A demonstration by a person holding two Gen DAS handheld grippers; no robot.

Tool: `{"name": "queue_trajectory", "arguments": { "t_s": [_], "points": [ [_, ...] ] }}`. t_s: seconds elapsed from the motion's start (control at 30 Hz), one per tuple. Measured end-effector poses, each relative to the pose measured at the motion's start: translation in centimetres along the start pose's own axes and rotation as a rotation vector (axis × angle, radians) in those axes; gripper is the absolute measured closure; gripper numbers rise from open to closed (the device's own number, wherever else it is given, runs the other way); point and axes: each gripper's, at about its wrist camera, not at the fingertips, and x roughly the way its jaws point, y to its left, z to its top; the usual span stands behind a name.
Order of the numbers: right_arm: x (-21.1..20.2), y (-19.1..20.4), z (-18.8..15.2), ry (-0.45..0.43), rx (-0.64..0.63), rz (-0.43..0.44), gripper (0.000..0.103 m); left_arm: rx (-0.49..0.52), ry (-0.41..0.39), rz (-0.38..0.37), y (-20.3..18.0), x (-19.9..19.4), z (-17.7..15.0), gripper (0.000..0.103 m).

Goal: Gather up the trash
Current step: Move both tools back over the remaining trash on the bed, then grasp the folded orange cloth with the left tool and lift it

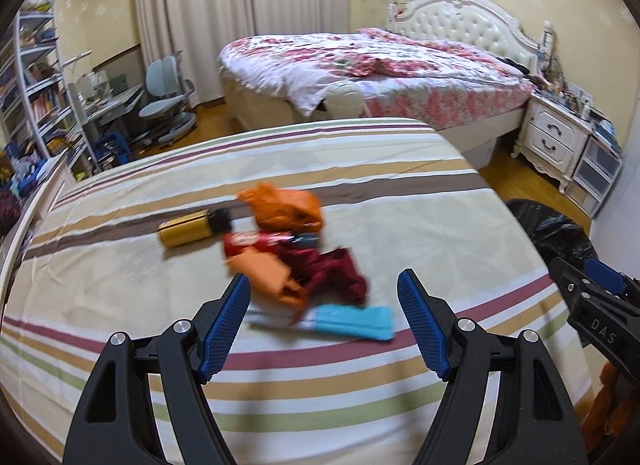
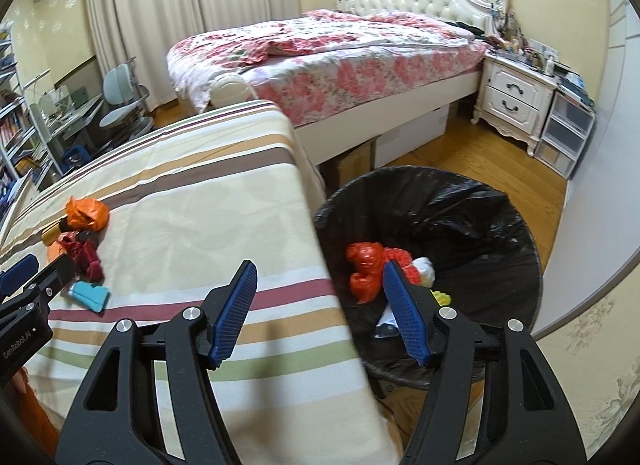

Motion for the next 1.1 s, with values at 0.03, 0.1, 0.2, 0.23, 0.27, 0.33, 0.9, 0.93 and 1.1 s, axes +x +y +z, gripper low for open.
{"name": "queue_trajectory", "arguments": {
  "t_s": [0.03,0.1,0.2,0.23,0.27,0.33,0.9,0.93,1.1],
  "points": [
    [0.0,0.4,0.0,0.002,-0.008,0.005,0.039,-0.008,0.002,0.006,0.6,0.0,-0.1,0.029],
    [0.1,1.4,0.0,0.005,-0.023,0.015,0.039,-0.025,0.007,0.022,1.6,0.1,-0.3,0.029],
    [0.1,2.5,-0.1,0.009,-0.040,0.029,0.039,-0.049,0.022,0.037,2.8,0.7,-0.4,0.029],
    [0.2,2.8,-0.1,0.010,-0.044,0.032,0.039,-0.056,0.027,0.039,3.1,0.9,-0.4,0.029],
    [0.2,3.1,-0.1,0.011,-0.050,0.036,0.039,-0.063,0.034,0.042,3.4,1.1,-0.4,0.029],
    [0.3,3.6,-0.1,0.014,-0.058,0.040,0.039,-0.068,0.035,0.051,4.0,1.2,-0.5,0.029],
    [0.6,5.8,-0.4,0.024,-0.090,0.069,0.038,-0.153,0.075,0.079,8.6,1.4,-1.4,0.029],
    [0.7,5.9,-0.4,0.025,-0.092,0.070,0.038,-0.155,0.073,0.068,8.5,1.5,-1.2,0.029],
    [0.8,6.3,-0.4,0.027,-0.103,0.072,0.038,-0.148,0.078,0.062,7.9,2.5,-0.5,0.029]
  ]
}}
